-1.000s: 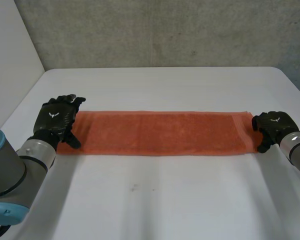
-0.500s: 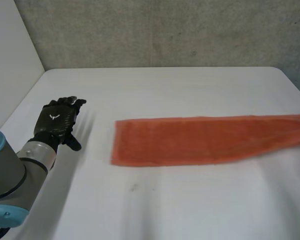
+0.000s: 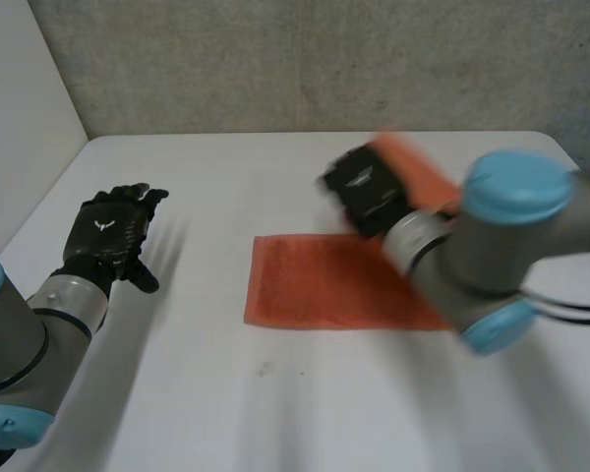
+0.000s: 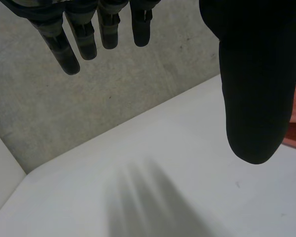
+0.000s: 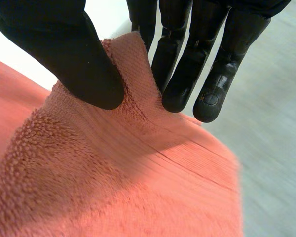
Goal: Fold the laundry
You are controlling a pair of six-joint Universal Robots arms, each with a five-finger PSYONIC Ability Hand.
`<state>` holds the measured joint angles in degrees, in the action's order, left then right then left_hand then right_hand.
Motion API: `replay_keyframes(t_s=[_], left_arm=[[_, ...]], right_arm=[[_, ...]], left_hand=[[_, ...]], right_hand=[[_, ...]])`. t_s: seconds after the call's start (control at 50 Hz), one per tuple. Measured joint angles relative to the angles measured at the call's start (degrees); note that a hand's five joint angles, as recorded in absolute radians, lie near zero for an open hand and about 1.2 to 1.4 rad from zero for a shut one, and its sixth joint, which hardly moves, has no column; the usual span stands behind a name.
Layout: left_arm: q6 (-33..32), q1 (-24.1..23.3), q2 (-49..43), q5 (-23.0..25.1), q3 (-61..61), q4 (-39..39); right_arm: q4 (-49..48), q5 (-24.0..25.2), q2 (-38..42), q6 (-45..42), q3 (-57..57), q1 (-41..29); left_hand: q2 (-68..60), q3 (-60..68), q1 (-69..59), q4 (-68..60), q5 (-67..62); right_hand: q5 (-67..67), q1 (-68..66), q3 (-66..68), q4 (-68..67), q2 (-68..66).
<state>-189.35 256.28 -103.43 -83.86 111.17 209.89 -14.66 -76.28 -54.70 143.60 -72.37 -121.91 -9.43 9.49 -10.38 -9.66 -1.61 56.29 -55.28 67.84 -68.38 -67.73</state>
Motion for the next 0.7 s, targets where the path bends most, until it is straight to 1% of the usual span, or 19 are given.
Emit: replay_keyframes(t_s=[0.02, 0.04, 0.08, 0.1, 0.12, 0.14, 0.16, 0.18, 0.2, 0.22, 0.26, 0.28, 0.34, 0.38, 0.4, 0.44, 0.52, 0.62, 0.7], left_arm=[[0.0, -0.1, 0.0, 0.0, 0.0, 0.0], [0.0, -0.1, 0.0, 0.0, 0.0, 0.0], [0.0, -0.4, 0.1, 0.1, -0.2, 0.0], [0.0, -0.5, 0.1, 0.1, -0.3, 0.0], [0.0, -0.6, 0.1, 0.1, -0.4, 0.0], [0.0, -0.9, 0.1, 0.2, -0.6, 0.0], [0.0, -1.2, 0.1, 0.2, -0.8, 0.0], [0.0, -1.5, 0.0, 0.2, -1.0, 0.0], [0.0, -1.7, 0.0, 0.3, -1.1, 0.0], [-0.1, -2.6, -0.2, 0.3, -1.8, 0.1], [-0.1, -3.2, -0.3, 0.3, -2.3, 0.1], [-0.2, -4.1, -0.5, 0.3, -3.0, 0.1], [-0.2, -5.6, -1.1, 0.3, -4.2, 0.2], [-0.1, -8.7, -2.7, 0.3, -6.9, 0.4], [-0.1, -8.7, -2.7, 0.3, -6.9, 0.4], [0.1, -12.4, -5.0, 0.3, -10.1, 0.6], [0.1, -16.5, -8.2, 0.3, -13.7, 0.7], [0.0, -23.3, -15.4, 0.0, -20.3, 0.6], [-0.1, -25.2, -18.1, -0.2, -22.4, 0.4]], right_arm=[[-0.1, 0.7, 1.2, -0.2, 0.1, -1.9], [-0.1, 0.7, 1.2, -0.2, 0.1, -1.9], [0.1, 2.1, 5.1, -0.9, 0.5, -6.4], [0.2, 2.3, 6.0, -1.2, 0.6, -7.3], [0.4, 2.3, 6.7, -1.4, 0.6, -7.9], [0.7, 2.1, 8.0, -2.0, 0.8, -8.9], [0.9, 1.9, 8.4, -2.2, 0.8, -9.3], [1.1, 1.5, 8.6, -2.4, 0.9, -9.5], [1.2, 1.2, 8.6, -2.5, 0.9, -9.6], [1.5, -0.1, 8.2, -2.6, 0.9, -9.7], [1.6, -1.0, 7.6, -2.3, 0.8, -9.5], [1.7, -2.8, 5.8, -1.0, 0.5, -8.8], [1.8, -4.6, 3.7, 1.2, -0.3, -7.4], [2.3, -6.9, 0.0, 6.1, -2.6, -4.3], [2.3, -6.9, 0.0, 6.1, -2.6, -4.3], [3.3, -8.1, -3.8, 11.4, -6.2, -0.8], [4.8, -8.6, -7.1, 15.6, -10.9, 3.1], [5.5, -8.6, -9.9, 17.6, -20.0, 11.0], [4.7, -8.4, -10.0, 16.5, -23.4, 14.2]], left_hand=[[0.0, 0.0, 0.0, 0.0, 0.0], [0.0, 0.0, 0.0, 0.0, 0.0], [0.0, 0.0, 0.0, 0.0, 0.0], [0.0, 0.0, 0.0, 0.0, 0.0], [0.0, 0.0, 0.0, 0.0, 0.0], [0.0, 0.0, 0.0, 0.0, 0.0], [0.0, 0.0, 0.0, 0.0, 0.0], [0.0, 0.0, 0.0, 0.0, 0.0], [0.0, 0.0, 0.0, 0.0, 0.0], [0.0, 0.0, 0.0, 0.0, 0.0], [0.0, 0.0, 0.0, 0.0, 0.0], [0.0, 0.0, 0.0, 0.0, 0.0], [0.0, 0.0, 0.0, 0.0, 0.0], [0.0, 0.0, 0.0, 0.0, 0.0], [0.0, 0.0, 0.0, 0.0, 0.0], [0.0, 0.0, 0.0, 0.0, 0.0], [0.0, 0.0, 0.0, 0.0, 0.0], [0.0, 0.0, 0.0, 0.0, 0.0], [0.0, 0.0, 0.0, 0.0, 0.0]], right_hand=[[0.0, 0.0, 0.0, 0.0, 0.0], [0.0, 0.0, 0.0, 0.0, 0.0], [0.1, 0.0, 0.0, 0.0, 0.0], [0.1, 0.0, 0.0, 0.0, 0.0], [-2.1, 1.6, -3.1, 2.9, 3.1], [-10.7, 9.7, -13.3, 12.5, 13.4], [-17.9, 16.1, -19.7, 20.1, 21.1], [-22.3, 20.4, -24.2, 24.6, 24.6], [-22.3, 20.4, -24.2, 24.6, 24.6], [-38.0, 34.3, -39.9, 40.3, 40.5], [-38.0, 34.3, -39.9, 40.3, 40.5], [-51.7, 43.0, -54.8, 54.6, 54.5], [-52.2, 43.1, -55.7, 55.1, 55.0], [-52.2, 43.1, -55.7, 55.1, 55.0], [-52.2, 43.1, -55.7, 55.1, 55.0], [-52.2, 43.1, -55.7, 55.1, 55.0], [-52.2, 43.1, -55.7, 55.1, 55.0], [-52.2, 43.1, -55.7, 55.1, 55.0], [-52.2, 43.1, -55.7, 55.1, 55.0]])
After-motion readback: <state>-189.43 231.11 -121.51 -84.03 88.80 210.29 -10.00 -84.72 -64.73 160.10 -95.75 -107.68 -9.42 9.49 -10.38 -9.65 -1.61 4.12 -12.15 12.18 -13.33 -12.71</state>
